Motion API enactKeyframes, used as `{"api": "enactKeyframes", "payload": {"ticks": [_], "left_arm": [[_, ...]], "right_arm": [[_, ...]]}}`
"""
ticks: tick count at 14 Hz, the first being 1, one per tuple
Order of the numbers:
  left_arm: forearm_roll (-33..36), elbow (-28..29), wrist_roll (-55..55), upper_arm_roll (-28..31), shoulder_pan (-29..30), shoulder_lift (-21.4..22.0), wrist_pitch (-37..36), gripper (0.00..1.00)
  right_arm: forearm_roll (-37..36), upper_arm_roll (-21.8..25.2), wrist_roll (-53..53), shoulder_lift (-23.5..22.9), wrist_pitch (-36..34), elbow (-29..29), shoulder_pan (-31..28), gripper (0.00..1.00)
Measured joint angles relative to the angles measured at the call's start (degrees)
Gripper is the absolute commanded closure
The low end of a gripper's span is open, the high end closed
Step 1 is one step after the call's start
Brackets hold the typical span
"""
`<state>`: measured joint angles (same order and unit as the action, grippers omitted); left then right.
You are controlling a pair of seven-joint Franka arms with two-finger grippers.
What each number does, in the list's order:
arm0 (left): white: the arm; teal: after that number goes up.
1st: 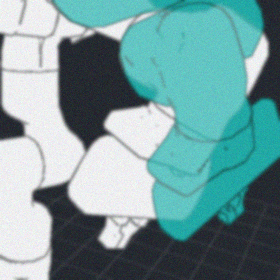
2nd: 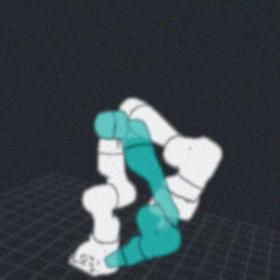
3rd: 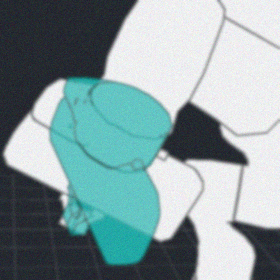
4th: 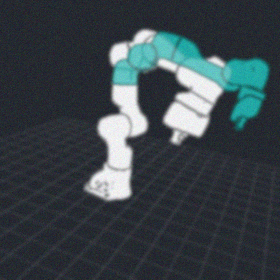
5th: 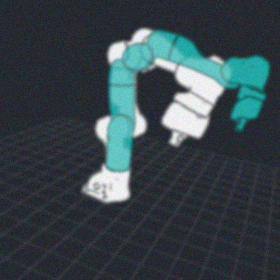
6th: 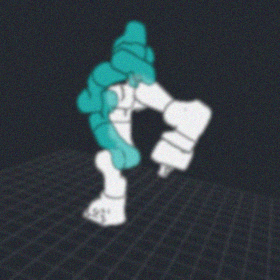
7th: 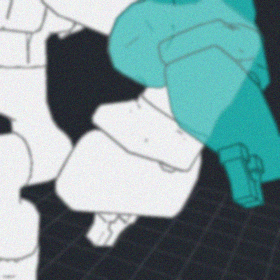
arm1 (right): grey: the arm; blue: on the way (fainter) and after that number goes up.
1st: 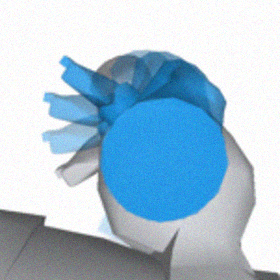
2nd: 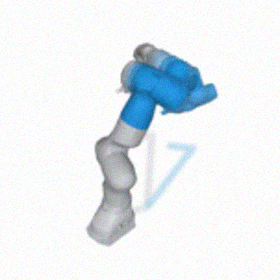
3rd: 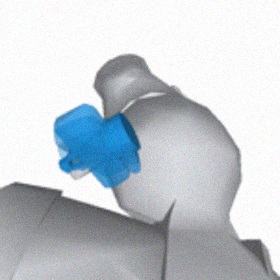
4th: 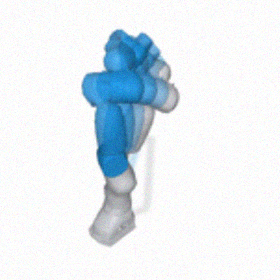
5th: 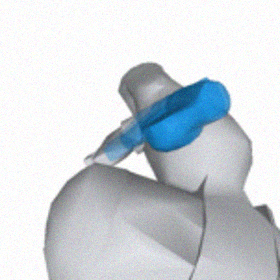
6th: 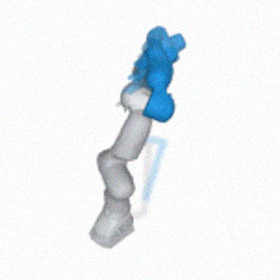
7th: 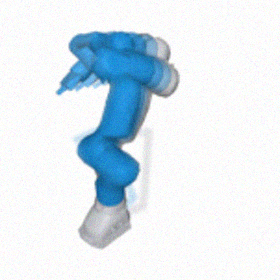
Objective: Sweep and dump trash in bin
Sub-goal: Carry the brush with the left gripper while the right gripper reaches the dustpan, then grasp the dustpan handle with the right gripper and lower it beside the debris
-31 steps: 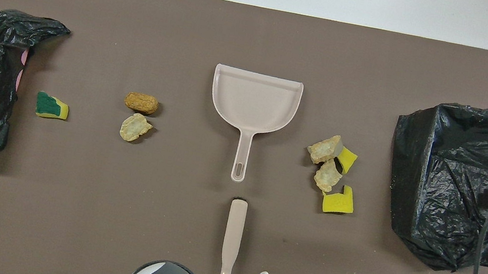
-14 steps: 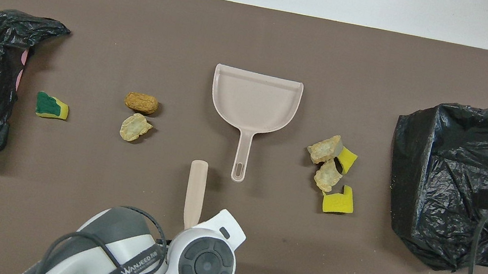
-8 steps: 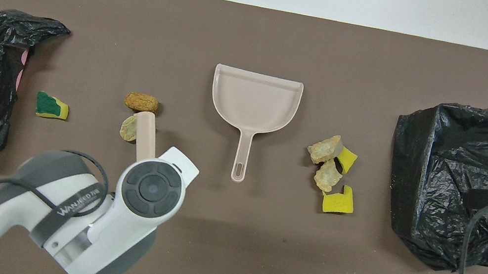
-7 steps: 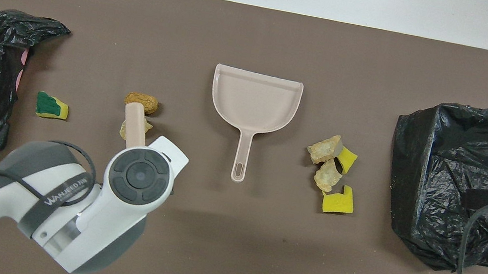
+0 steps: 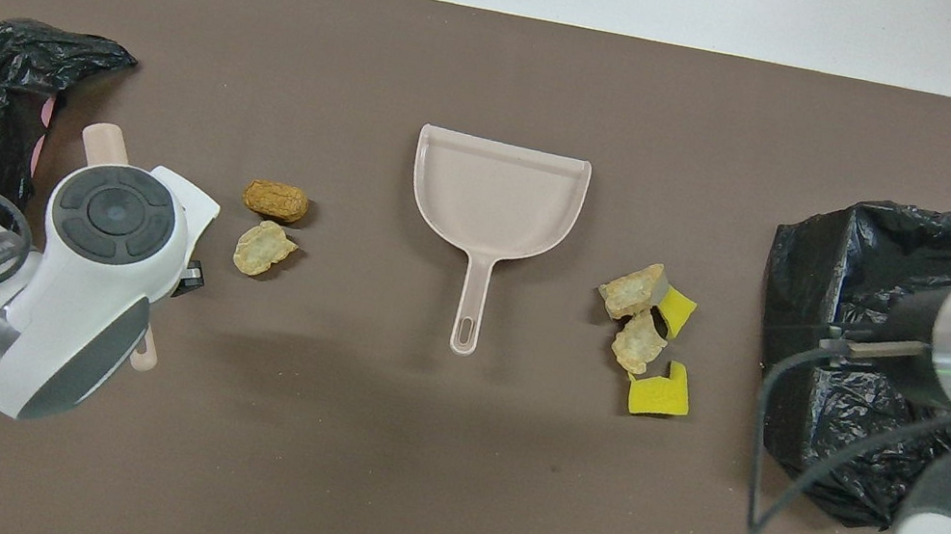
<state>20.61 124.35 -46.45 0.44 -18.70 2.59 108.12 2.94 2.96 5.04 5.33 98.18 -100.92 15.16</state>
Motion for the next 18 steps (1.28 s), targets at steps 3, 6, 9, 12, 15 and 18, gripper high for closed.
{"api": "enactKeyframes", "payload": {"ticks": [3, 6, 9, 12, 15, 18], "left_arm": [[1.06, 0.3, 6.24, 0.01, 6.67, -0.4, -0.01, 1.0], [1.1, 2.17, 16.3, -0.06, 12.67, -0.35, 1.58, 1.0], [-0.15, 4.47, 25.1, -0.15, 15.09, -0.34, 3.62, 1.0], [-6.91, 5.92, 32.2, -0.79, 15.14, -0.34, 5.45, 1.0], [-13.58, 6.03, 35.59, -1.6, 13.76, -0.33, 6.97, 1.0], [-19.64, 6.03, 36.31, -1.89, 8.77, -0.33, 9.29, 1.0]], "right_arm": [[0.01, -0.3, 9.38, -7.05, 6.63, -0.43, 6.44, 0.0], [0.61, -0.37, 16.7, -14.15, 14.37, -0.46, 11.7, 0.0], [3.69, -0.39, 19.5, -19.79, 20.57, -0.42, 15.33, 0.0], [4.02, -0.4, 24.72, -24.13, 23.39, -0.39, 19.29, 0.0], [4.03, -0.38, 26.84, -26.85, 25.84, -0.38, 22.0, 0.0], [4.03, 0.09, 26.84, -27.21, 25.91, -0.36, 21.65, 0.08]]}}
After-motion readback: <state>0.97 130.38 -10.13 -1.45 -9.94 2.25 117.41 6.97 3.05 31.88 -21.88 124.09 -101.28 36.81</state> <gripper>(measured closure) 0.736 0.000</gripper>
